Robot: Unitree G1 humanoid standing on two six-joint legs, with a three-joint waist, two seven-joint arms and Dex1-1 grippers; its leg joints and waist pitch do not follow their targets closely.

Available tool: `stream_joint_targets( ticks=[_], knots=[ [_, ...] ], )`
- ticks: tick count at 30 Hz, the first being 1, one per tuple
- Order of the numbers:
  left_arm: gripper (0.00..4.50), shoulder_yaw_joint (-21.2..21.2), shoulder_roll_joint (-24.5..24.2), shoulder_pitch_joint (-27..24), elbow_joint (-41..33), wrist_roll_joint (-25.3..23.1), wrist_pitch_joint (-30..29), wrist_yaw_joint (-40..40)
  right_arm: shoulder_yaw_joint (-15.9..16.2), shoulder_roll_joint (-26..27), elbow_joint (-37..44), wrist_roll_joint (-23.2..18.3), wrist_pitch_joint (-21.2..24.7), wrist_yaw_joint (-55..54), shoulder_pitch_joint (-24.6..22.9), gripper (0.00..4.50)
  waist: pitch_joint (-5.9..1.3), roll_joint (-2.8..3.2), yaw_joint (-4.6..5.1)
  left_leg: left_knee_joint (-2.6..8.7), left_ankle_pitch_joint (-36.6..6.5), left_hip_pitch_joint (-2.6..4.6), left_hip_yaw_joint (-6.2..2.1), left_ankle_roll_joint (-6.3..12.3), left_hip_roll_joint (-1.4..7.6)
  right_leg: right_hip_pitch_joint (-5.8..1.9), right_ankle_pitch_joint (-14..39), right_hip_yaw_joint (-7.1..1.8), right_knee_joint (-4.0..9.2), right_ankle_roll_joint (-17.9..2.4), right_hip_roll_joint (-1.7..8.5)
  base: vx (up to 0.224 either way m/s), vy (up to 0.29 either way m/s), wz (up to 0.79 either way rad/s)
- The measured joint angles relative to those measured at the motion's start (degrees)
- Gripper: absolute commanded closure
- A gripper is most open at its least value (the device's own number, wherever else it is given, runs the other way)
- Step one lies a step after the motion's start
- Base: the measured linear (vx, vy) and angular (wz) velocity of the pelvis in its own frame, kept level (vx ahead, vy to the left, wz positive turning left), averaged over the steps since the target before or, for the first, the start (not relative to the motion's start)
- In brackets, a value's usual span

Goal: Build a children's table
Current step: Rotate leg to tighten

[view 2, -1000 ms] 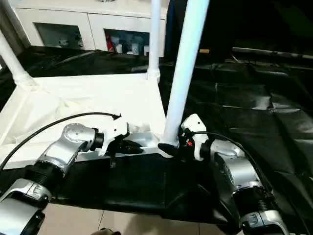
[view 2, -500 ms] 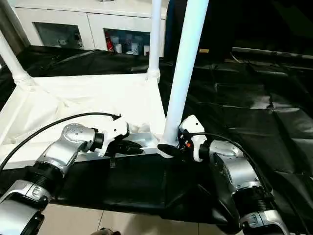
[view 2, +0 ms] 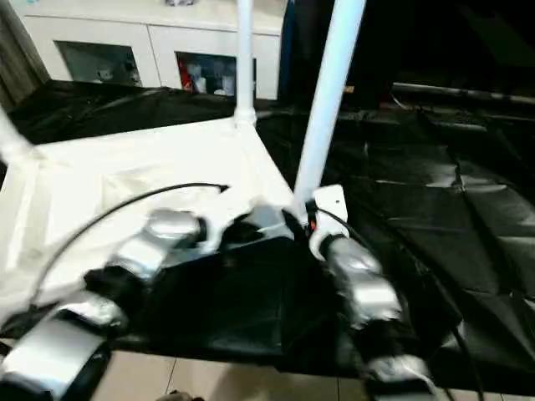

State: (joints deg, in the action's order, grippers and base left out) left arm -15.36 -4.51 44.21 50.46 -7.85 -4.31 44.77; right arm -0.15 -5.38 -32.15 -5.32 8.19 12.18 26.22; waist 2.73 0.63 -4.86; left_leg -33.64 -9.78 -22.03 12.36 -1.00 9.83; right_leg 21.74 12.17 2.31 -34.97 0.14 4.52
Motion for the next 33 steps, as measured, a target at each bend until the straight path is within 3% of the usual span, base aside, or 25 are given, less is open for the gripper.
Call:
stream_joint_targets(
  ticks=[6,9,14,20,24,28,33],
  knots=[
    [4.5,0.16,0.99,0.83,1.64,-0.63,0.76,-1.94,-0.97,1.76,-2.53,0.72,-1.28,-4.45,1.62,1.72,-0.03,0.05,0.0,0.08,0.0,0.0,0.0,0.0,0.0,0.02,0.01,0.04,0.01,0.02,0.01,0.0,0.0,0.0],
    [4.5,0.16,0.91,0.83,1.64,-0.65,0.95,-1.82,-1.8,1.82,-2.61,0.2,-1.57,-3.26,1.62,1.05,-0.03,0.05,0.03,0.07,0.0,-0.01,0.0,0.0,0.0,0.02,0.0,0.03,0.01,0.02,0.01,0.0,0.0,0.0],
    [4.5,0.16,0.0,0.75,1.64,-0.63,1.82,-0.77,-1.48,-0.44,-2.81,-0.15,-2.14,2.2,1.6,0.8,-0.01,0.05,0.08,0.1,0.0,-0.04,0.0,0.0,0.02,0.08,0.0,0.05,0.0,0.02,0.0,0.0,0.0,0.0],
    [4.5,0.41,-3.43,-0.98,-1.24,1.14,2.25,6.45,3.0,-8.97,1.96,-1.1,0.37,18.0,-0.2,0.8,0.03,0.14,0.03,0.29,0.0,-0.08,0.0,-0.01,0.05,0.18,0.05,0.11,0.01,0.08,-0.04,0.0,0.0,0.0],
    [4.5,-0.67,-8.36,-4.25,-6.67,3.76,3.13,18.27,7.6,-16.24,8.7,-1.89,2.04,31.83,-3.26,0.8,0.06,0.16,-0.29,0.45,0.0,-0.1,0.0,-0.01,0.08,0.22,0.16,0.17,0.02,0.14,-0.06,0.0,0.0,0.0],
    [4.5,-1.65,-11.33,-6.04,-10.31,4.8,2.54,24.49,10.15,-20.08,12.34,-3.11,3.73,40.35,-4.4,0.8,0.14,0.05,-0.47,0.32,-0.04,-0.25,0.01,0.03,0.08,0.23,0.16,0.17,0.1,0.13,-0.05,0.0,0.0,0.0],
    [4.5,-1.7,-12.02,-7.05,-12.03,5.28,1.72,25.39,10.62,-20.21,12.95,-3.13,4.18,41.92,-4.55,0.8,0.19,-0.03,-0.24,0.26,-0.03,-0.22,0.01,0.02,0.09,0.23,0.15,0.17,0.03,0.11,-0.05,0.0,0.0,0.0]
  ],
)
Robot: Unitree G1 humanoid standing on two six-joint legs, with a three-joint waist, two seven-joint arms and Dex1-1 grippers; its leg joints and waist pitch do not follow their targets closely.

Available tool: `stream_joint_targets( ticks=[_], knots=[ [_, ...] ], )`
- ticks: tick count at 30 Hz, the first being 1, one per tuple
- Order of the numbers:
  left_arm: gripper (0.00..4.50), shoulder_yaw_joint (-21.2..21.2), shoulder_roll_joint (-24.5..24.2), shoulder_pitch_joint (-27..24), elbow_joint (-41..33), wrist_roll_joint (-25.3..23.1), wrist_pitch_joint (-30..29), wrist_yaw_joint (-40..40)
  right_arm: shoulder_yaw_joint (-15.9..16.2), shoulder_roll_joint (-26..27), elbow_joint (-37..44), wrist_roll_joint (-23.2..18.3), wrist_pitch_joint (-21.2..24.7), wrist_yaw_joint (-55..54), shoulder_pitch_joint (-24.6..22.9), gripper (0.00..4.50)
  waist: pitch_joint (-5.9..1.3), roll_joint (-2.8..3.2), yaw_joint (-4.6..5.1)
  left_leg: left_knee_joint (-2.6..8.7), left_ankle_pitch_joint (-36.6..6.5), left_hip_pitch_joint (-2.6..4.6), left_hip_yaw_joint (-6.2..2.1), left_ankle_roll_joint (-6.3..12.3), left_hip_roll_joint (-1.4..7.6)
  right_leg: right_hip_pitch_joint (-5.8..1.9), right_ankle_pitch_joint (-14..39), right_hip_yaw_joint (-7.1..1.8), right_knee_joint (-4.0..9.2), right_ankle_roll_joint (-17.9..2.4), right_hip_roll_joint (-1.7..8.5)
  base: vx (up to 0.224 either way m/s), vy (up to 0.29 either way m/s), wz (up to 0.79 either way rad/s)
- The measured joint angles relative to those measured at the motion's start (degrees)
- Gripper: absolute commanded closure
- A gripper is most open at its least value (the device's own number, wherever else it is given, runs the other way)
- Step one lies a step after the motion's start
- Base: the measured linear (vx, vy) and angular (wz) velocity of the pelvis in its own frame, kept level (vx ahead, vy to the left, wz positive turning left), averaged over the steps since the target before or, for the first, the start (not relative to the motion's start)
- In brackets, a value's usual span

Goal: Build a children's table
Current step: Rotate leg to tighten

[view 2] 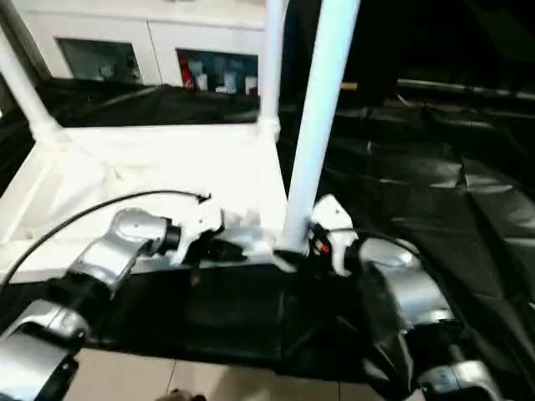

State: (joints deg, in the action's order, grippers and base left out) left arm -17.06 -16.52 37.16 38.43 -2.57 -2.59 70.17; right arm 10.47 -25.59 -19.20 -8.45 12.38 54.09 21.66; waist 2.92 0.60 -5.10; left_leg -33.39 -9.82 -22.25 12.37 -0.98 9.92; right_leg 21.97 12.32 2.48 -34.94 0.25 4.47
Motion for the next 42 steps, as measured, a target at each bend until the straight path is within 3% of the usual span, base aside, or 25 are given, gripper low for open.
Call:
stream_joint_targets(
  ticks=[3,7,9,10,17,21,25,31,37,38,42],
  knots=[
    [4.5,0.02,-0.07,-0.09,-0.14,0.03,-0.05,0.01,0.16,0.0,0.0,0.1,-0.03,0.06,0.03,0.8,0.0,0.0,0.02,0.0,0.0,0.01,0.0,0.0,0.0,0.0,0.0,-0.01,0.0,0.0,0.0,0.0,0.0,0.0],
    [4.5,0.08,-0.26,-0.31,-0.79,0.18,-0.89,0.01,0.28,0.22,0.06,0.04,0.02,0.38,0.04,1.24,0.01,-0.02,0.04,0.0,0.0,0.01,0.0,0.0,0.0,0.0,0.0,0.0,-0.01,0.0,0.0,0.0,0.0,0.0],
    [4.5,0.09,-0.28,-0.32,-0.81,0.23,-1.0,0.01,0.31,0.37,0.08,0.03,0.05,0.38,0.04,1.24,0.01,-0.03,0.06,-0.03,0.0,0.01,0.0,0.0,0.0,-0.01,0.0,-0.01,-0.01,0.0,0.0,0.0,0.0,0.0],
    [4.5,0.09,-0.28,-0.33,-0.86,0.23,-1.05,0.01,0.31,0.39,0.08,0.03,0.08,0.38,0.04,1.48,0.02,-0.04,0.06,-0.04,0.0,0.01,0.0,0.0,0.0,-0.01,0.0,-0.01,-0.01,0.0,0.0,0.0,0.0,0.0],
    [4.5,0.17,-0.35,-0.37,-0.94,0.26,-1.29,0.0,0.25,0.85,0.06,0.09,0.07,-0.01,0.02,1.74,0.03,-0.07,0.13,-0.05,0.0,0.02,0.0,0.0,0.01,-0.01,-0.01,0.0,-0.04,0.0,0.0,0.0,0.0,0.0],
    [4.5,0.69,0.27,-0.05,-0.23,-0.13,-1.73,-3.5,-1.89,4.65,-1.85,0.15,-0.19,-6.24,-0.07,1.76,0.05,-0.24,0.7,-0.15,0.01,0.1,0.0,-0.01,0.02,-0.04,-0.05,-0.03,-0.13,-0.05,-0.01,0.0,0.0,0.0],
    [4.5,1.21,5.03,3.3,5.18,-2.06,-2.01,-12.73,-6.42,11.1,-6.1,0.43,-0.42,-21.17,1.14,1.76,0.05,-0.26,1.55,-0.31,0.01,0.15,0.01,-0.01,-0.04,-0.15,-0.15,-0.15,-0.07,-0.22,0.03,0.0,0.0,0.0],
    [4.5,1.64,11.82,7.99,12.96,-3.89,-2.85,-24.01,-10.35,18.7,-9.74,2.7,-0.27,-40.14,3.59,1.76,-0.02,-0.2,1.35,-0.29,0.01,0.23,0.01,0.0,-0.09,-0.32,-0.15,-0.15,0.03,-0.21,0.07,0.0,0.0,0.0],
    [4.5,1.64,13.06,8.98,15.29,-4.61,-1.44,-26.54,-10.8,20.63,-13.02,4.44,-3.94,-44.33,4.79,1.76,-0.12,-0.04,1.33,-0.25,0.01,0.24,0.0,0.0,-0.1,-0.33,-0.16,-0.12,0.05,-0.2,0.08,0.0,0.0,0.0],
    [4.5,1.64,13.06,9.02,15.48,-4.65,-1.15,-26.54,-10.85,20.69,-13.11,4.45,-4.29,-44.33,4.78,1.2,-0.13,-0.02,1.33,-0.25,0.01,0.24,0.0,0.0,-0.1,-0.33,-0.16,-0.13,0.05,-0.2,0.08,0.0,0.0,0.0],
    [4.5,1.62,12.94,9.38,16.32,-4.79,-0.2,-26.54,-11.16,20.79,-13.19,4.41,-5.74,-44.02,4.33,1.01,-0.14,0.0,1.39,-0.26,0.01,0.23,0.0,0.0,-0.1,-0.32,-0.16,-0.14,0.05,-0.2,0.08,0.0,0.0,0.0]
  ],
)
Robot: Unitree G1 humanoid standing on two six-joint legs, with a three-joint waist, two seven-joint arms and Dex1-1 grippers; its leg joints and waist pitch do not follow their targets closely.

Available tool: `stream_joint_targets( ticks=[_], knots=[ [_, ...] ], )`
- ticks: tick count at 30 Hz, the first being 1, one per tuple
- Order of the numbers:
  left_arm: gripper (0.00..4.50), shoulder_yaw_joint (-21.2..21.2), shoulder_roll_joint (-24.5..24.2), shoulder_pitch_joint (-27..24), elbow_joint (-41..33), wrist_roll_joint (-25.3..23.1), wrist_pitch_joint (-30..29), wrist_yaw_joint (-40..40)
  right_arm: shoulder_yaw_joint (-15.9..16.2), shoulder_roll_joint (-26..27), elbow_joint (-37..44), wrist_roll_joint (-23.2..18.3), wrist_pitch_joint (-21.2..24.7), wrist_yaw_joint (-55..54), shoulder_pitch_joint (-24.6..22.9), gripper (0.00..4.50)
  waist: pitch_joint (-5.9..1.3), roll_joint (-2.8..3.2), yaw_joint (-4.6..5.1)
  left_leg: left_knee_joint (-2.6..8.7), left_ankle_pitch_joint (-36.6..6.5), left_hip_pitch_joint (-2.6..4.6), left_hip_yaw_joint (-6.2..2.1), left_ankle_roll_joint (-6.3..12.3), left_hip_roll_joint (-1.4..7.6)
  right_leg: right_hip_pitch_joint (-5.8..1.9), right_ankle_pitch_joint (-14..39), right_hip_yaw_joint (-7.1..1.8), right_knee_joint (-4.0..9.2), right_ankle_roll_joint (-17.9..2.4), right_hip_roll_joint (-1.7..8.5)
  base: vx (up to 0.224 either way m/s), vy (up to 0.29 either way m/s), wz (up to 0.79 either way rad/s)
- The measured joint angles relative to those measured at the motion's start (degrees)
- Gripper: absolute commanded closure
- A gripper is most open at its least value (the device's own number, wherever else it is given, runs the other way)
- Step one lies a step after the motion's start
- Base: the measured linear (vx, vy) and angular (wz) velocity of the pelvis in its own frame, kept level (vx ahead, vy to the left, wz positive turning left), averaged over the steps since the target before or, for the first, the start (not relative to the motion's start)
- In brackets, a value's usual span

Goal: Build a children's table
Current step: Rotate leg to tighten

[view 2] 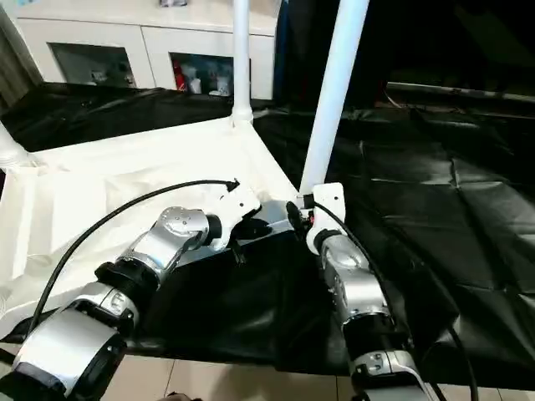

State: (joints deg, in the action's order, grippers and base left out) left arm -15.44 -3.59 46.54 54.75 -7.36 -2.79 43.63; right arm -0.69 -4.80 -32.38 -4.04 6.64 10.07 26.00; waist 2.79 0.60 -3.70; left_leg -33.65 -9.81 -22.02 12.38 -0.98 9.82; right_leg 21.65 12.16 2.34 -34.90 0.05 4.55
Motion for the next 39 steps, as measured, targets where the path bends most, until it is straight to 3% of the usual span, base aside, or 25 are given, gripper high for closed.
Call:
stream_joint_targets(
  ticks=[5,11,16,20,25,29,36,39],
  knots=[
    [4.5,-0.01,-1.49,-0.15,0.08,-0.1,1.42,0.8,1.12,-3.32,0.26,-0.36,-0.34,7.42,-0.24,0.56,0.02,0.0,0.19,0.03,0.0,-0.04,0.0,0.0,0.02,0.07,-0.01,0.02,-0.02,0.02,-0.01,0.0,0.0,0.0],
    [4.5,0.39,-6.14,-2.33,-2.22,1.39,4.57,9.35,5.06,-14.22,9.92,-4.52,4.1,27.88,-5.69,0.56,0.0,0.15,0.25,0.28,0.01,-0.05,0.0,0.0,0.08,0.19,0.06,0.08,-0.03,0.14,-0.09,0.0,0.0,0.0],
    [4.5,0.35,-9.86,-4.43,-5.27,2.74,6.18,17.45,7.34,-19.47,14.33,-6.59,7.53,38.88,-6.81,0.56,0.08,0.04,0.16,0.3,0.01,-0.11,-0.03,-0.01,0.15,0.27,0.09,0.11,-0.03,0.13,-0.16,0.0,0.0,0.0],
    [4.5,0.13,-11.71,-5.82,-7.95,3.82,5.66,22.39,7.92,-20.25,15.38,-7.29,8.45,41.66,-6.85,0.56,0.14,-0.05,0.02,0.3,0.0,-0.18,-0.01,-0.01,0.14,0.32,0.09,0.1,0.0,0.11,-0.15,0.0,0.0,0.0],
    [4.5,-0.76,-12.18,-7.18,-11.09,4.33,4.19,26.25,9.09,-20.23,15.89,-7.26,8.48,42.54,-6.51,0.56,0.15,-0.07,-1.29,0.29,0.0,-0.2,0.01,-0.01,0.13,0.33,0.1,0.1,-0.01,0.11,-0.13,0.0,0.0,0.0],
    [4.5,-0.81,-12.3,-7.82,-12.4,4.34,3.64,26.86,9.43,-20.12,15.88,-7.04,8.45,43.01,-6.11,0.56,0.16,-0.09,-1.49,0.26,0.0,-0.2,0.01,-0.01,0.13,0.33,0.1,0.09,-0.02,0.11,-0.12,0.0,0.0,0.0],
    [4.5,-0.8,-12.42,-8.3,-13.62,4.33,2.6,26.86,9.98,-20.12,15.68,-6.54,8.25,43.03,-6.04,1.26,0.18,-0.13,-1.44,0.25,0.0,-0.21,0.02,-0.01,0.13,0.33,0.1,0.1,-0.02,0.11,-0.12,0.0,0.0,0.0],
    [4.5,-0.79,-12.43,-8.39,-13.79,4.33,2.45,26.85,9.99,-20.13,15.49,-6.35,8.13,42.98,-5.9,1.35,0.18,-0.13,-1.42,0.24,0.0,-0.22,0.02,-0.01,0.13,0.33,0.1,0.1,-0.02,0.11,-0.12,0.0,0.0,0.0]
  ],
)
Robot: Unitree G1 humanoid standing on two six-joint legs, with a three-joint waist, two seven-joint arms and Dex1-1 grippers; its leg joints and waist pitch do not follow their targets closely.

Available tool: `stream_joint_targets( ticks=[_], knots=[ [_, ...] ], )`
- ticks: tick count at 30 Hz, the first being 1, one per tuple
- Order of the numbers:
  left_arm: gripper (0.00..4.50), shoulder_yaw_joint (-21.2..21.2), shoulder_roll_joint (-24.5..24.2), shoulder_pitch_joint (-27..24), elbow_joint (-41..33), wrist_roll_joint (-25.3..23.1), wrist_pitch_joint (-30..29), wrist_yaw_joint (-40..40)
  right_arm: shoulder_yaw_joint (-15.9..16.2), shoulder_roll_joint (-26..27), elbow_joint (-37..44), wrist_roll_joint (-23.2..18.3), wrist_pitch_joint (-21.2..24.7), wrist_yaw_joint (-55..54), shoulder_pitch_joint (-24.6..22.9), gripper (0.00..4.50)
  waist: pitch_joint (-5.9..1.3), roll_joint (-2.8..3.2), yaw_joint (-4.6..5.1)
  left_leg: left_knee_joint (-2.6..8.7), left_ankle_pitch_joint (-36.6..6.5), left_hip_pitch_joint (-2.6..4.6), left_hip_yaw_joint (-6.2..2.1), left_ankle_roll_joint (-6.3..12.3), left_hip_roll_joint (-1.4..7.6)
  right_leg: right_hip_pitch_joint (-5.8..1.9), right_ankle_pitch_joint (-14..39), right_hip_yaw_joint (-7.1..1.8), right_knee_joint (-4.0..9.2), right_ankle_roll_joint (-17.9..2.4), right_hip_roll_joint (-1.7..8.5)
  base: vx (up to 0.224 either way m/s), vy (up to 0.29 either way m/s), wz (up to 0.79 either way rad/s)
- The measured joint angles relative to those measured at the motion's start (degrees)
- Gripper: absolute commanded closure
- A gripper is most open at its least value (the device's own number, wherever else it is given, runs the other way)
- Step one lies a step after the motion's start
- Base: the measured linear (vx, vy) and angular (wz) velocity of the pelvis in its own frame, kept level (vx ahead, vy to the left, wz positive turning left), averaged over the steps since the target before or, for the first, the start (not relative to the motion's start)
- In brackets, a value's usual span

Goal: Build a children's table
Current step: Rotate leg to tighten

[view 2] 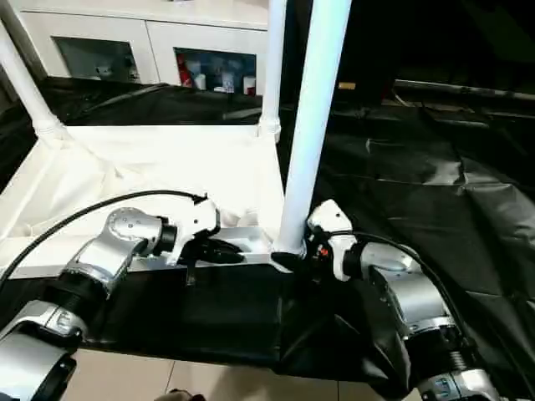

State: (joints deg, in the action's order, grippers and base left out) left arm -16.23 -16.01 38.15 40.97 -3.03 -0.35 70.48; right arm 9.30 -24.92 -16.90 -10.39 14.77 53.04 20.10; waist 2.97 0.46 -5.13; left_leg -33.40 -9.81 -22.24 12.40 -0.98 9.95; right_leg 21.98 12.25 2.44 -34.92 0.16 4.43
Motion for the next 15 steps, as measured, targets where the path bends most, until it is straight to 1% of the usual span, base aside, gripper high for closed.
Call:
stream_joint_targets(
  ticks=[2,3,7,9,11,13,15],
  knots=[
    [4.5,0.01,-0.03,-0.07,-0.17,0.0,-0.21,0.0,0.05,0.01,-0.05,0.01,-0.12,0.0,0.0,1.6,0.0,0.0,0.0,0.0,0.0,0.0,0.0,0.0,0.0,0.0,0.0,0.0,0.0,0.0,0.0,0.0,0.0,0.0],
    [4.5,0.01,-0.03,-0.07,-0.23,0.0,-0.34,-0.01,0.05,0.02,-0.08,0.01,-0.15,-0.01,0.0,1.66,0.0,0.0,0.0,-0.01,0.0,0.0,0.0,0.0,0.0,0.0,0.0,-0.01,0.0,0.0,0.0,0.0,0.0,0.0],
    [4.5,0.13,-0.15,-0.23,-0.44,0.0,-0.65,-0.42,-0.15,0.82,-0.43,0.02,-0.22,-1.04,0.01,1.76,0.01,-0.02,0.06,-0.04,0.0,0.01,0.0,0.0,0.0,0.0,0.0,-0.01,-0.03,0.0,0.0,0.0,0.0,0.0],
    [4.5,0.19,0.14,-0.15,-0.14,-0.2,-0.75,-2.17,-0.96,2.2,-1.49,0.0,-0.57,-2.94,0.0,1.77,0.0,-0.03,0.21,-0.11,0.0,0.06,0.0,0.0,0.0,-0.04,-0.01,-0.03,-0.07,-0.01,0.0,0.0,0.0,0.0],
    [4.5,0.31,2.38,1.46,2.8,-1.73,-0.3,-7.61,-4.16,6.27,-4.5,0.02,-1.14,-9.82,0.29,1.77,-0.05,-0.19,0.34,-0.2,0.02,0.21,0.0,0.0,0.01,-0.14,-0.06,-0.06,-0.1,-0.07,0.0,0.0,0.0,0.0],
    [4.5,0.3,4.81,3.04,5.31,-2.84,-0.46,-12.18,-6.52,9.59,-6.68,0.06,-1.76,-16.68,0.78,1.78,-0.07,-0.19,0.49,-0.29,0.01,0.23,0.01,0.0,-0.03,-0.18,-0.12,-0.07,-0.08,-0.15,0.08,0.0,0.0,0.0],
    [4.5,0.29,6.39,3.87,6.68,-3.56,-0.88,-15.43,-7.73,11.86,-7.68,0.38,-1.92,-22.0,1.19,1.78,-0.11,-0.25,0.72,-0.32,0.01,0.27,0.01,0.0,-0.06,-0.23,-0.14,-0.11,-0.07,-0.17,0.1,0.0,0.0,0.0]
  ],
)
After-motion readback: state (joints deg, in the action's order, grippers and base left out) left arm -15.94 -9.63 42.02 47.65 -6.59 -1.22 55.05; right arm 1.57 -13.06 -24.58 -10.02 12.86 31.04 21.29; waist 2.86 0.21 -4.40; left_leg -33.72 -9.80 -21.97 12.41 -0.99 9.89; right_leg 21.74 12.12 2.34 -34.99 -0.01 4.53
